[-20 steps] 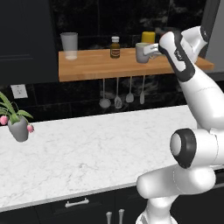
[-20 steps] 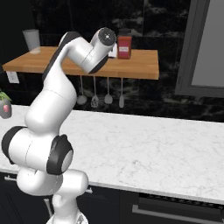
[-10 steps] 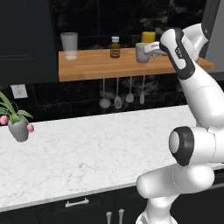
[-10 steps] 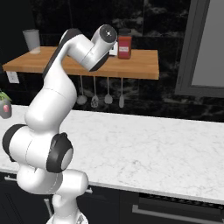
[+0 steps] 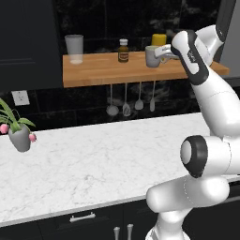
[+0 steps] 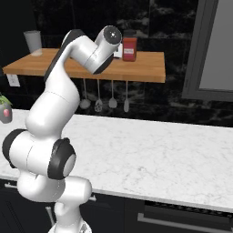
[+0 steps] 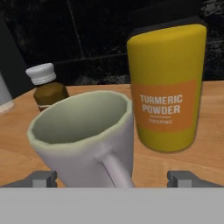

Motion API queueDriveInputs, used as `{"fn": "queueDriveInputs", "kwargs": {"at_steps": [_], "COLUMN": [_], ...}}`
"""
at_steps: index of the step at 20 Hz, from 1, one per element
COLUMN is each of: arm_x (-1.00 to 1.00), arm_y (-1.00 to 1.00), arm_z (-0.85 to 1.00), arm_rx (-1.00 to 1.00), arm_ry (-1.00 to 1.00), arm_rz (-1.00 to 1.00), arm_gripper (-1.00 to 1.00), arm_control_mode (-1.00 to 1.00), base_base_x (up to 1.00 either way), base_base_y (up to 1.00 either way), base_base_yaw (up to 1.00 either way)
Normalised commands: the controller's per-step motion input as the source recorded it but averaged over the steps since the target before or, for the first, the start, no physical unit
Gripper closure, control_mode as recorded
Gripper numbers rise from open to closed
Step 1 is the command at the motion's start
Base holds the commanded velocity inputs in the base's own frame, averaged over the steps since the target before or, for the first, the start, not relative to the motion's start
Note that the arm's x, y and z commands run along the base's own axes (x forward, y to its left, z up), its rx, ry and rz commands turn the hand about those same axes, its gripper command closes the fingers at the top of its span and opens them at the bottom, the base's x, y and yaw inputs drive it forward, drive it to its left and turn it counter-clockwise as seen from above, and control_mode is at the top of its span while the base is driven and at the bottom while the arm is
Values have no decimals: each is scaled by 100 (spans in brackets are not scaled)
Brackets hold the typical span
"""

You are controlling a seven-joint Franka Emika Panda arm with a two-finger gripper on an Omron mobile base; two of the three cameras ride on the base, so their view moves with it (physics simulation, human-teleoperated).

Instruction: Gather all objects into one cabinet and sort the glasses and bowls to opposite sides.

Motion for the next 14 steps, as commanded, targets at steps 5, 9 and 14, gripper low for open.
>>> {"fn": "queueDriveInputs", "kwargs": {"at_steps": [5,9,14], "arm_x": [0,0,0], "arm_y": [0,0,0], "arm_z": [0,0,0], "arm_rx": [0,0,0], "arm_ry": [0,0,0], "arm_rz": [0,0,0], "arm_gripper": [100,100,100], "arm_control_mode": [-100,-100,-100], "base_base_x": [0,0,0], "base_base_y": [0,0,0], "base_base_yaw": [0,0,0]}}
